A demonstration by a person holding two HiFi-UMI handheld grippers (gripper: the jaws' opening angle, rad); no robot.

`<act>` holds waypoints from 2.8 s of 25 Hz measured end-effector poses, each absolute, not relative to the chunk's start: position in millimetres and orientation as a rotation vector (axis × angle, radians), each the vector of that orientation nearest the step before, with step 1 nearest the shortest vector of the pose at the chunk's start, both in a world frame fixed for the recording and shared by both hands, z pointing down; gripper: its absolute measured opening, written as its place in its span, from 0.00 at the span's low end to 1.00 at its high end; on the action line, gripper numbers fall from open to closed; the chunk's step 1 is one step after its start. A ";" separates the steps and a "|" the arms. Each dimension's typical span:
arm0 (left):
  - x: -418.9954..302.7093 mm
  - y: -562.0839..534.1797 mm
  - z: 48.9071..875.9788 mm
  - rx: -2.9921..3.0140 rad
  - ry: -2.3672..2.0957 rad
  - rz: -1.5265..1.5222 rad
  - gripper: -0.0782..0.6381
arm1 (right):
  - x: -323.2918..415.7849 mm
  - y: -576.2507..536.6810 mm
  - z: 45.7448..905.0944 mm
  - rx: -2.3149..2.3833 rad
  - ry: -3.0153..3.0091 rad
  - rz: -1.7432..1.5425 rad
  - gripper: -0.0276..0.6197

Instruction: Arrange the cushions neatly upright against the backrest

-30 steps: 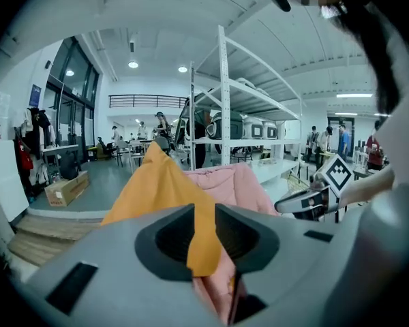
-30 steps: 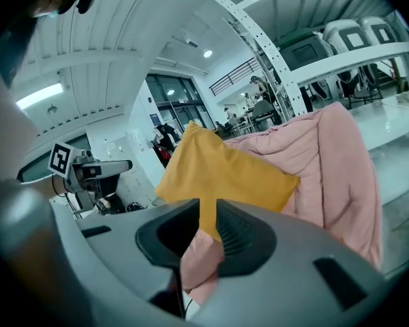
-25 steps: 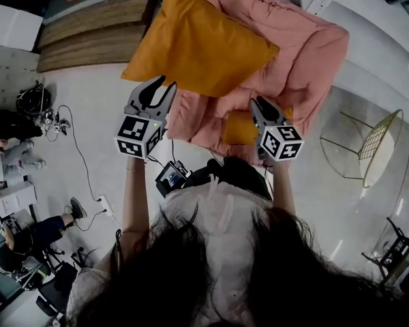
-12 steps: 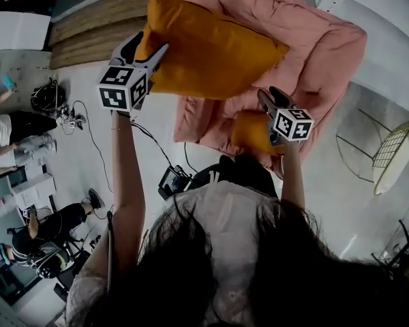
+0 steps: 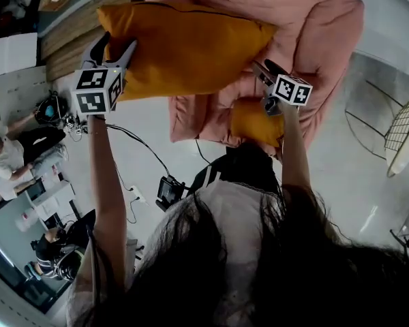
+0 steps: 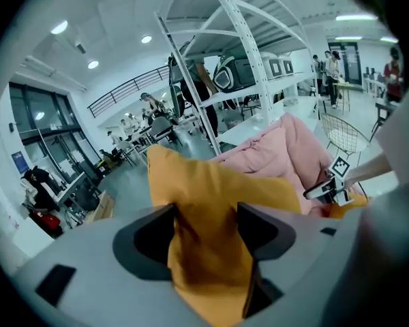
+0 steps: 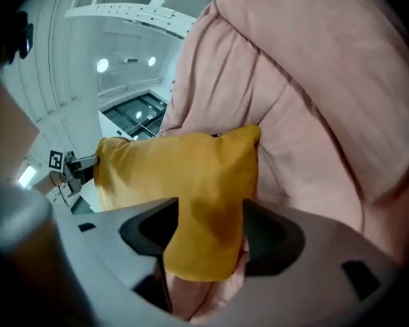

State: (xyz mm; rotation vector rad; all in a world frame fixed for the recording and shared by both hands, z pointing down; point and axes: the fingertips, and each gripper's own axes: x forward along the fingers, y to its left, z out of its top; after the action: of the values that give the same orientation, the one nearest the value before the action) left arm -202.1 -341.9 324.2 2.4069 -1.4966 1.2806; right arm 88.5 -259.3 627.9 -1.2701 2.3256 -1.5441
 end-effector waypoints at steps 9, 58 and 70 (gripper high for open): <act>-204.7 -347.7 330.5 2.401 -1.461 1.260 0.46 | 63.8 -292.0 643.2 -1.005 2.145 -1.643 0.49; -72.1 -324.9 487.5 2.281 -0.969 0.932 0.21 | 256.3 -210.2 519.5 -1.804 2.125 -1.092 0.12; -102.0 -376.1 520.6 2.182 -1.156 0.778 0.22 | 255.5 -238.8 541.7 -1.896 2.193 -1.119 0.12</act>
State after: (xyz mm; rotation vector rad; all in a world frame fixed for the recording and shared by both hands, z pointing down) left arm -102.0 -376.1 520.6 2.1820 -1.1556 0.7781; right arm 255.5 -238.8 541.7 -1.8955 2.1935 -1.1185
